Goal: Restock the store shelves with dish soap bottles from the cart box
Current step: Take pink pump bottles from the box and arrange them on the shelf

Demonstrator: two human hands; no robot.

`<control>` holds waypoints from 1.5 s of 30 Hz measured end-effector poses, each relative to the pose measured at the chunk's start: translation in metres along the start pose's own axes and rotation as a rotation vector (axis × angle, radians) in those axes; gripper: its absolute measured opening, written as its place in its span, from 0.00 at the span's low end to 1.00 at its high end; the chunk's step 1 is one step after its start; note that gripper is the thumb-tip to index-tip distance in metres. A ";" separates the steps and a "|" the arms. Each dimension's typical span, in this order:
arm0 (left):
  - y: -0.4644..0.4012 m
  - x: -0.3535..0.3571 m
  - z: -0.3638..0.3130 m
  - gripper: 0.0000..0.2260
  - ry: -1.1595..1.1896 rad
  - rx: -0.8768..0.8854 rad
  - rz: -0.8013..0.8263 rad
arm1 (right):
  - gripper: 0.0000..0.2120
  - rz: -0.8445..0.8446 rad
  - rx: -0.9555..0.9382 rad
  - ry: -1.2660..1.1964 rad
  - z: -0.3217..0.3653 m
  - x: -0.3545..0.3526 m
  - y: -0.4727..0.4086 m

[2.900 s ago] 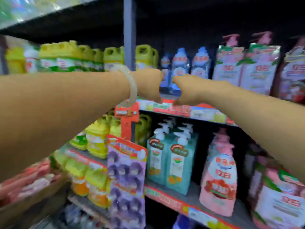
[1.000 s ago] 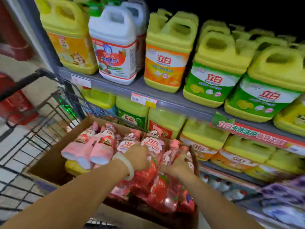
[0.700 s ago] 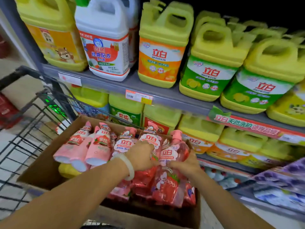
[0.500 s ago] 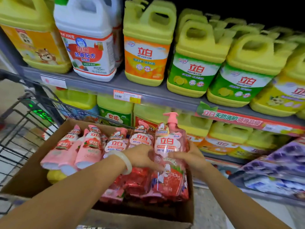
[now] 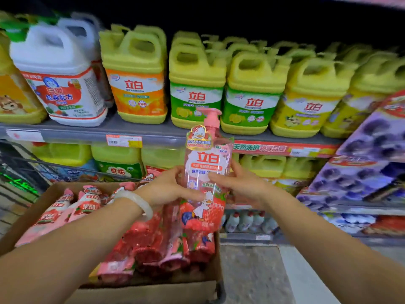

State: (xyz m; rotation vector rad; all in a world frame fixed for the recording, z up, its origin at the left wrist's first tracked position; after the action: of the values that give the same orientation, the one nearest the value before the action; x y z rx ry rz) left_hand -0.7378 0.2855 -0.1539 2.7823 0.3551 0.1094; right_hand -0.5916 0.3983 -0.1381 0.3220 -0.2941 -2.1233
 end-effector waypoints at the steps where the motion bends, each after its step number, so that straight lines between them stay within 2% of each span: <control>1: 0.001 0.013 -0.010 0.38 -0.017 0.024 -0.002 | 0.23 -0.026 -0.020 0.043 0.005 -0.012 0.011; 3: 0.003 0.045 -0.029 0.40 -0.050 0.075 0.000 | 0.18 -0.073 -0.058 0.073 0.014 -0.038 0.038; 5: 0.006 0.085 -0.050 0.37 -0.081 0.122 0.003 | 0.14 -0.091 -0.106 0.062 0.021 -0.071 0.067; 9: 0.004 0.177 -0.090 0.38 -0.155 0.211 0.025 | 0.18 -0.170 -0.147 0.067 0.029 -0.147 0.136; 13: -0.005 0.291 -0.125 0.30 -0.188 0.295 0.106 | 0.11 -0.274 -0.201 0.065 0.028 -0.236 0.219; 16: -0.012 0.365 -0.148 0.23 -0.167 0.358 0.191 | 0.12 -0.377 -0.204 0.066 0.027 -0.290 0.272; 21: -0.035 0.488 -0.196 0.33 -0.198 0.443 0.300 | 0.15 -0.570 -0.274 0.060 0.033 -0.388 0.359; 26: -0.062 0.594 -0.251 0.25 -0.215 0.542 0.423 | 0.15 -0.767 -0.341 0.069 0.050 -0.475 0.417; 29: -0.086 0.648 -0.285 0.22 -0.234 0.611 0.458 | 0.15 -0.827 -0.399 0.068 0.057 -0.531 0.436; 33: -0.132 0.710 -0.335 0.26 -0.307 0.687 0.446 | 0.09 -0.855 -0.452 0.139 0.076 -0.620 0.445; 38: -0.193 0.773 -0.422 0.20 -0.286 0.773 0.411 | 0.06 -0.858 -0.535 0.197 0.134 -0.736 0.434; 40: -0.217 0.793 -0.455 0.19 -0.293 0.806 0.377 | 0.06 -0.856 -0.596 0.201 0.153 -0.778 0.427; 43: -0.250 0.824 -0.494 0.24 -0.320 0.863 0.333 | 0.07 -0.852 -0.676 0.218 0.177 -0.836 0.417; 45: -0.274 0.842 -0.512 0.22 -0.340 0.878 0.299 | 0.10 -0.830 -0.719 0.244 0.187 -0.873 0.407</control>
State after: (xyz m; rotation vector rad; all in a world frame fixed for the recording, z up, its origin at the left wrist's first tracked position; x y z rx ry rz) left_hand -0.0476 0.9137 0.2648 3.5974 -0.1555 -0.5818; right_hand 0.1229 0.9318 0.2722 0.2899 0.8785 -2.7621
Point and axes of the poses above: each hand's wrist, its own y-axis away from the middle knuckle, its own x-axis out of the palm, z = x × y, the point moved 2 cm from there along -y, towards the middle knuckle, and after that the axes turned 4 degrees about y, right-handed, at the moved point
